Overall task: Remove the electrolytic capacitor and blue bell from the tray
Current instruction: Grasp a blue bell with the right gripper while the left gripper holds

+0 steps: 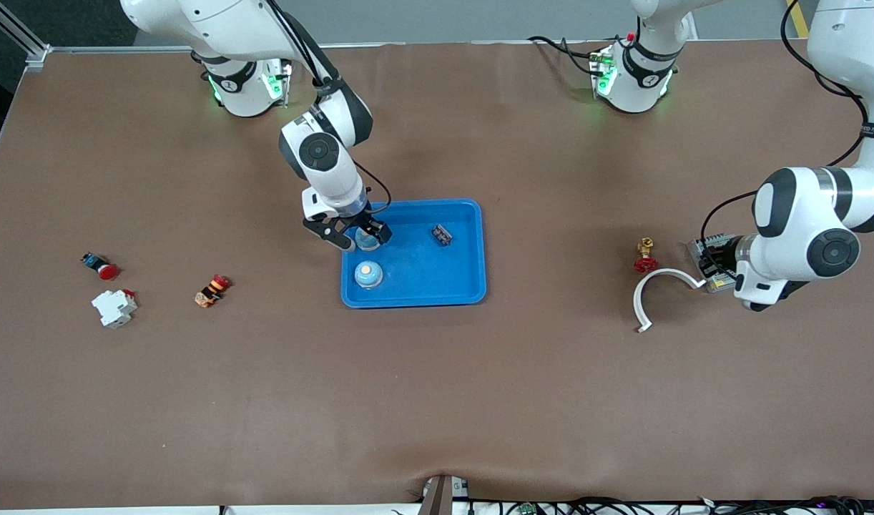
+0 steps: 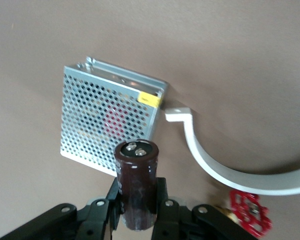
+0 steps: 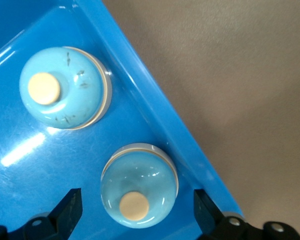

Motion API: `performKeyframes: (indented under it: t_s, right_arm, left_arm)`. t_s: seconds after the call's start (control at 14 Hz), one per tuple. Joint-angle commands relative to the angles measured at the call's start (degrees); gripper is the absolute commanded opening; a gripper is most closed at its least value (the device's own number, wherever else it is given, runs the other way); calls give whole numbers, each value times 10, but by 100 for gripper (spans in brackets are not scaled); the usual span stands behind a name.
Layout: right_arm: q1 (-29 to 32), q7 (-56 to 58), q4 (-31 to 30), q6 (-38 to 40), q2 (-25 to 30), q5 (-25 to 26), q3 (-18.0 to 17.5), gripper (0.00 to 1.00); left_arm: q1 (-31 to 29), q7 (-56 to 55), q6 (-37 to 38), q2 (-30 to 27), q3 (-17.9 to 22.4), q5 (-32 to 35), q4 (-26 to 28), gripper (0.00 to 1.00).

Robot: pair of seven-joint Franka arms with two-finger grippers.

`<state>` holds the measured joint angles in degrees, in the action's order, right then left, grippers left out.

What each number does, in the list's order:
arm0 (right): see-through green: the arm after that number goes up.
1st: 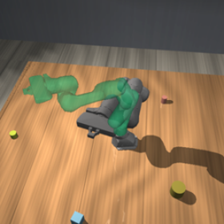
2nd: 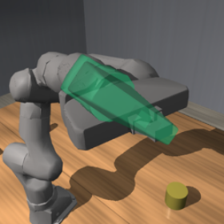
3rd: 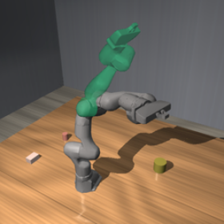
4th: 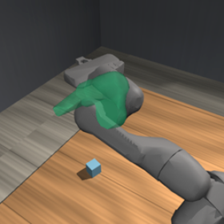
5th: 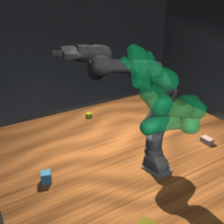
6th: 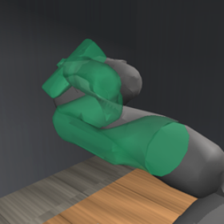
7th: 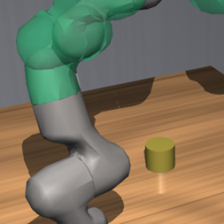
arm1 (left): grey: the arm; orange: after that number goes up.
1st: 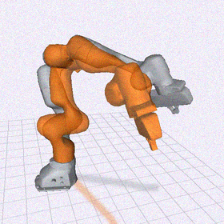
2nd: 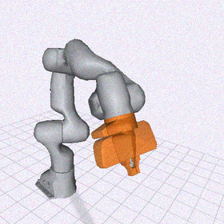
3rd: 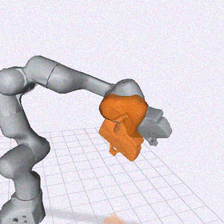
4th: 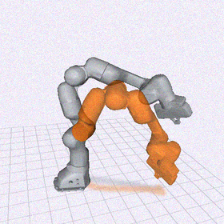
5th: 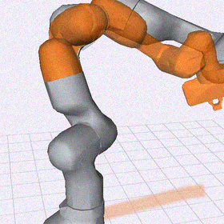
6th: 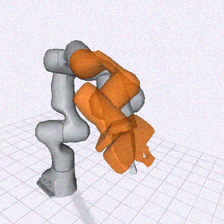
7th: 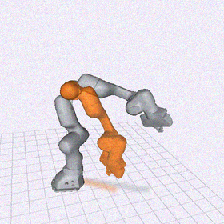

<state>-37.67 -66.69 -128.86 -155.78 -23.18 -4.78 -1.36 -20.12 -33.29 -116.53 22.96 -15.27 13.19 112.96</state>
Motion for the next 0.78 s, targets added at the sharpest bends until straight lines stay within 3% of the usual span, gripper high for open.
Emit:
performKeyframes:
  t_s: [0.0, 0.57, 0.64, 0.71]
  right_arm:
    - [-17, -14, 5, -15, -15, -9, 4, 100]
    - [-15, -2, 12, -5, -13, -8, 5, 100]
    - [-14, -2, 13, -1, -13, -8, 4, 97]
    - [-15, -1, 14, -1, -13, -8, 5, 83]
  left_arm:
    - [-30, 38, -14, -2, -6, 11, 7, 0]
    - [-69, 119, -13, 13, -7, 6, 8, 0]
    - [-69, 119, -13, 13, -8, 2, 8, 0]
    - [-68, 116, -12, 13, -7, -1, 9, 0]
